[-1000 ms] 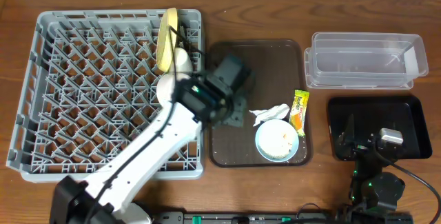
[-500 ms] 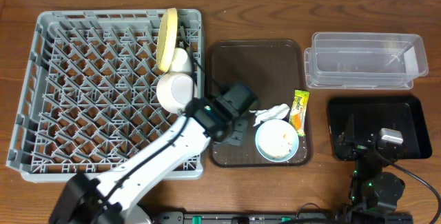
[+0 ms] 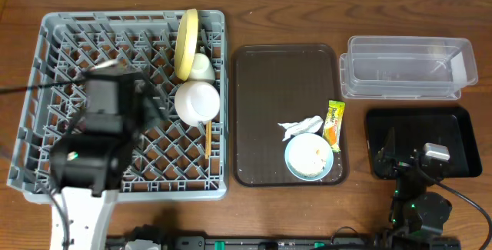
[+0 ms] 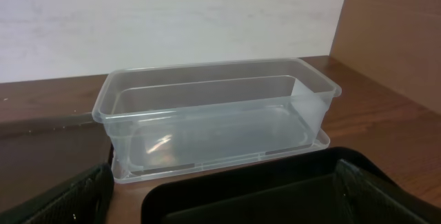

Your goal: Sort waste into correct bins and load items into the dishwasher rack

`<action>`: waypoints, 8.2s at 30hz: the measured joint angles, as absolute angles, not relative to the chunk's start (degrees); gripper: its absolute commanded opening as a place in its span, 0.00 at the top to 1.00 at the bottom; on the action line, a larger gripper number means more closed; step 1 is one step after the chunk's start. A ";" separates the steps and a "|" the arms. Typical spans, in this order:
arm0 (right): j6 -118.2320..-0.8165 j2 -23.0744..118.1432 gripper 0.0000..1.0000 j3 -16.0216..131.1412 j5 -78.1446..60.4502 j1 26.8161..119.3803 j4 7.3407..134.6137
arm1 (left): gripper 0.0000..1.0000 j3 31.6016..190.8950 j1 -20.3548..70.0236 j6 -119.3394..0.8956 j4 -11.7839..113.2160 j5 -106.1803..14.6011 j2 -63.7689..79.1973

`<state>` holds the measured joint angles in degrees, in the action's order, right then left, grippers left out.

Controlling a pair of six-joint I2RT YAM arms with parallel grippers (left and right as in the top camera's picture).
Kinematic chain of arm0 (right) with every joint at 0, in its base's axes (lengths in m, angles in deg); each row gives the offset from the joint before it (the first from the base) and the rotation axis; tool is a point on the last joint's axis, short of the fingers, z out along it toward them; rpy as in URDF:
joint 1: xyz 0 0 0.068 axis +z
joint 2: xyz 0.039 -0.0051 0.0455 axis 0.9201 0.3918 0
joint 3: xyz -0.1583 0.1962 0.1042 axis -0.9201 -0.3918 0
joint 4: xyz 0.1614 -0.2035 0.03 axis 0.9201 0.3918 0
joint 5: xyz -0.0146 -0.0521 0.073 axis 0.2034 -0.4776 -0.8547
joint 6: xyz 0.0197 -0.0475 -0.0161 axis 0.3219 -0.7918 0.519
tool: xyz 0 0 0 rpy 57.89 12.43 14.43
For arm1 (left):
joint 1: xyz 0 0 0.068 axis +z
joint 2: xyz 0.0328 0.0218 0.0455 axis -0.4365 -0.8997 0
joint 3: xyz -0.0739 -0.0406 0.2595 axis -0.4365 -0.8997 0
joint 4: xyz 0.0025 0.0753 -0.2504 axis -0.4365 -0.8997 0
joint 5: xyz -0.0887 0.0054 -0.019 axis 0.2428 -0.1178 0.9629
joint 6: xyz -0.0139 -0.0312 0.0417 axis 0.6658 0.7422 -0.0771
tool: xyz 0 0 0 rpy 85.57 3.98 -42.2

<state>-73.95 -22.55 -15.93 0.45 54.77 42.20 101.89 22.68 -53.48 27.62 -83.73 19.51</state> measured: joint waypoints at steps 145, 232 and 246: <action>-58.85 32.49 0.64 54.38 -32.22 74.77 111.49 | 0.03 101.89 29.65 -53.46 27.36 -84.10 20.21; -45.89 55.15 0.99 46.88 10.46 112.23 104.89 | 0.03 101.89 29.65 -53.46 27.34 -84.10 20.23; -58.21 46.96 0.99 47.04 2.59 82.46 107.77 | 0.03 101.89 29.65 -53.46 27.36 -84.10 20.23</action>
